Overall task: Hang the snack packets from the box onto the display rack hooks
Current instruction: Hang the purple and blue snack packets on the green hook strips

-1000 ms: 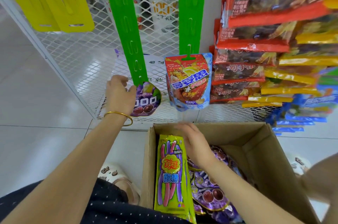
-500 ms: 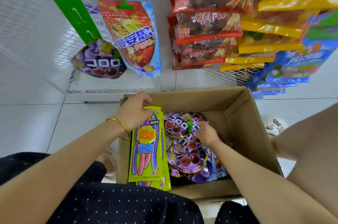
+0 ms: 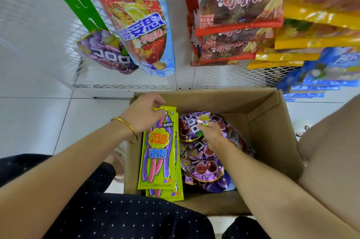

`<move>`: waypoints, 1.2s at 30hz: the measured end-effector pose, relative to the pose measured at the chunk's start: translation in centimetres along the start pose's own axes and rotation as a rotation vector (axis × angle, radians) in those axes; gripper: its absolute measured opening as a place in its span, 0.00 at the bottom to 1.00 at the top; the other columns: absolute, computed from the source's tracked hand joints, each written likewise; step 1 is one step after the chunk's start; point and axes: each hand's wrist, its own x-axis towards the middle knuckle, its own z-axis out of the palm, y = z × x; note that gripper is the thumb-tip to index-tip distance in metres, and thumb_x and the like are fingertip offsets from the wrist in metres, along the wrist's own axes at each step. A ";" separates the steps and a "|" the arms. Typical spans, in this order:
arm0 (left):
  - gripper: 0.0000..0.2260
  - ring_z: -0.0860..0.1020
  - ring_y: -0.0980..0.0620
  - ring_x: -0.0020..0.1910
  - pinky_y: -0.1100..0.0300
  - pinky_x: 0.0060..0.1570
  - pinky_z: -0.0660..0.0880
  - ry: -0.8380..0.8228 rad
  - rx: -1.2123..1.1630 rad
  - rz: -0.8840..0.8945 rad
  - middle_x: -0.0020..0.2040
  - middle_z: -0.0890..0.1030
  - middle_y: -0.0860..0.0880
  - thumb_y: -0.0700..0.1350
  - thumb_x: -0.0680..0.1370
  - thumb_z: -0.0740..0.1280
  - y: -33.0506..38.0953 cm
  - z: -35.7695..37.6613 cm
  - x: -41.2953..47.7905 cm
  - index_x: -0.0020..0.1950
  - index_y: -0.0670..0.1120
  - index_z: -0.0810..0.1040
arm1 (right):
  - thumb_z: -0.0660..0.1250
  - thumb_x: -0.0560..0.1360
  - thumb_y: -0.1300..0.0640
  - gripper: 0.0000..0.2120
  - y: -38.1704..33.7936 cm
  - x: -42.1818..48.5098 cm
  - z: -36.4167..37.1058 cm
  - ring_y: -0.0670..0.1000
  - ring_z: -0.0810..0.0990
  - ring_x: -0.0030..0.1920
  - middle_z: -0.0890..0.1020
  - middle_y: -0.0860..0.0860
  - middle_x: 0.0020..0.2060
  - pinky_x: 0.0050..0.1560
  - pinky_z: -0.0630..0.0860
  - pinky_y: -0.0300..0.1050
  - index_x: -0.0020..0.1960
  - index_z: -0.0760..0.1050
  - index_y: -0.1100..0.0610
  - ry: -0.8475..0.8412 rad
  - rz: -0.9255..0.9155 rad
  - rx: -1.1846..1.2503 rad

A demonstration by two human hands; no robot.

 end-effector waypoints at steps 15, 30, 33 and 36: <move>0.12 0.72 0.49 0.44 0.55 0.46 0.72 0.700 -0.153 -0.040 0.43 0.72 0.43 0.42 0.71 0.71 1.2 -15.8 0.7 0.49 0.37 0.75 | 0.64 0.73 0.67 0.29 -9.3 -14.5 -3.9 0.56 0.77 0.57 0.77 0.52 0.61 0.51 0.75 0.52 0.69 0.65 0.46 0.085 -1.193 -0.674; 0.13 0.72 0.48 0.42 0.55 0.44 0.69 0.580 -0.501 0.214 0.40 0.73 0.40 0.45 0.78 0.65 2.1 -18.8 1.1 0.34 0.48 0.68 | 0.58 0.73 0.71 0.20 -21.2 -20.2 7.1 0.51 0.72 0.61 0.74 0.52 0.61 0.60 0.69 0.52 0.64 0.69 0.58 0.008 -1.373 -0.393; 0.13 0.71 0.48 0.41 0.55 0.43 0.68 0.567 -0.513 0.223 0.38 0.72 0.41 0.44 0.78 0.64 2.1 -18.8 0.7 0.34 0.48 0.67 | 0.58 0.73 0.72 0.21 -22.0 -20.0 7.8 0.50 0.72 0.60 0.74 0.54 0.61 0.60 0.69 0.50 0.64 0.68 0.59 0.014 -1.376 -0.340; 0.13 0.71 0.47 0.40 0.53 0.44 0.69 0.529 -0.552 0.250 0.40 0.72 0.39 0.45 0.77 0.65 2.0 -18.8 0.2 0.34 0.48 0.67 | 0.58 0.73 0.72 0.21 -22.6 -20.0 7.9 0.50 0.72 0.61 0.74 0.54 0.61 0.61 0.69 0.47 0.64 0.68 0.60 0.005 -1.372 -0.344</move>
